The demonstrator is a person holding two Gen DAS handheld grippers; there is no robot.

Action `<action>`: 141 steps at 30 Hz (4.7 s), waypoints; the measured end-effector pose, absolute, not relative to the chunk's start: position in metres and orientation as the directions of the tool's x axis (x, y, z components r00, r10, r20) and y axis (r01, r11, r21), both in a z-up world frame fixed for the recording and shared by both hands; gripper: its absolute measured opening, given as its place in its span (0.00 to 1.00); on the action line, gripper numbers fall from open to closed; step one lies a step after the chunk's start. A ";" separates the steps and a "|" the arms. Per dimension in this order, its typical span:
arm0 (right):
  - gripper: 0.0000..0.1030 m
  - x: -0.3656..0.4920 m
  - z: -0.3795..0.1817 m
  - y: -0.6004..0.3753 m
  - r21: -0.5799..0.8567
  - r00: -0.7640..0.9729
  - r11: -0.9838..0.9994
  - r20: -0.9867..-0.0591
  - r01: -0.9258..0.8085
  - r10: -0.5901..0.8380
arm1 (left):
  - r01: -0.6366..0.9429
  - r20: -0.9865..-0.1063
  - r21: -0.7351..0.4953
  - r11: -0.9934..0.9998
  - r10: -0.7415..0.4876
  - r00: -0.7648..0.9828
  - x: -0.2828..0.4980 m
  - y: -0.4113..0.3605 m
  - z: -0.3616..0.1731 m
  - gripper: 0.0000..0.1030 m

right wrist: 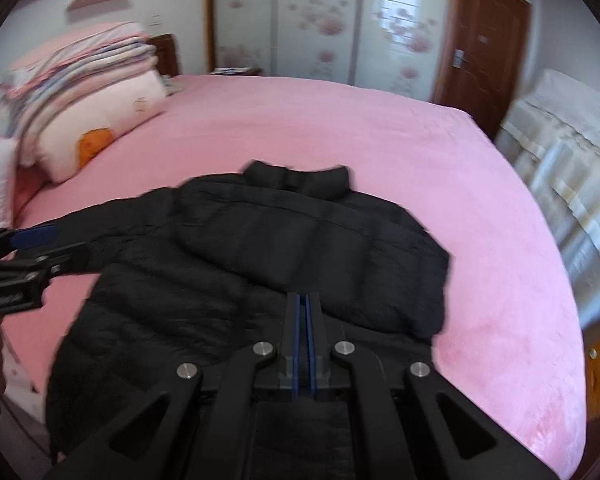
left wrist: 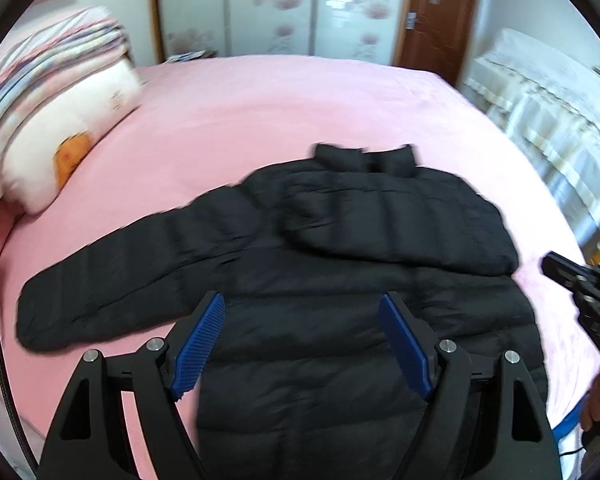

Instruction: Fold large clothes

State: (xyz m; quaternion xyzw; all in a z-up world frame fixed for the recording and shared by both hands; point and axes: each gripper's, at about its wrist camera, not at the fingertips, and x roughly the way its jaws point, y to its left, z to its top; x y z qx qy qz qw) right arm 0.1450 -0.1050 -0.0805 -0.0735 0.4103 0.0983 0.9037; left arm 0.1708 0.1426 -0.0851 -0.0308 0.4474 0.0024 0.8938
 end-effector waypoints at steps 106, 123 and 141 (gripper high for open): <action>0.03 0.178 -0.167 -0.210 0.179 0.622 0.984 -0.769 -0.014 0.149 | 0.415 -0.700 -0.167 0.894 -0.404 0.589 0.206 0.002 -0.141 0.74; 0.32 0.238 -0.159 -0.209 0.347 0.585 0.937 -0.751 -0.046 0.307 | -0.029 -0.771 0.037 0.999 0.047 0.635 0.184 0.138 -0.178 0.74; 0.12 0.323 -0.205 -0.175 0.397 0.449 0.913 -0.801 -0.097 0.396 | -0.368 -0.877 -0.153 0.917 0.046 0.479 0.225 0.236 -0.239 0.74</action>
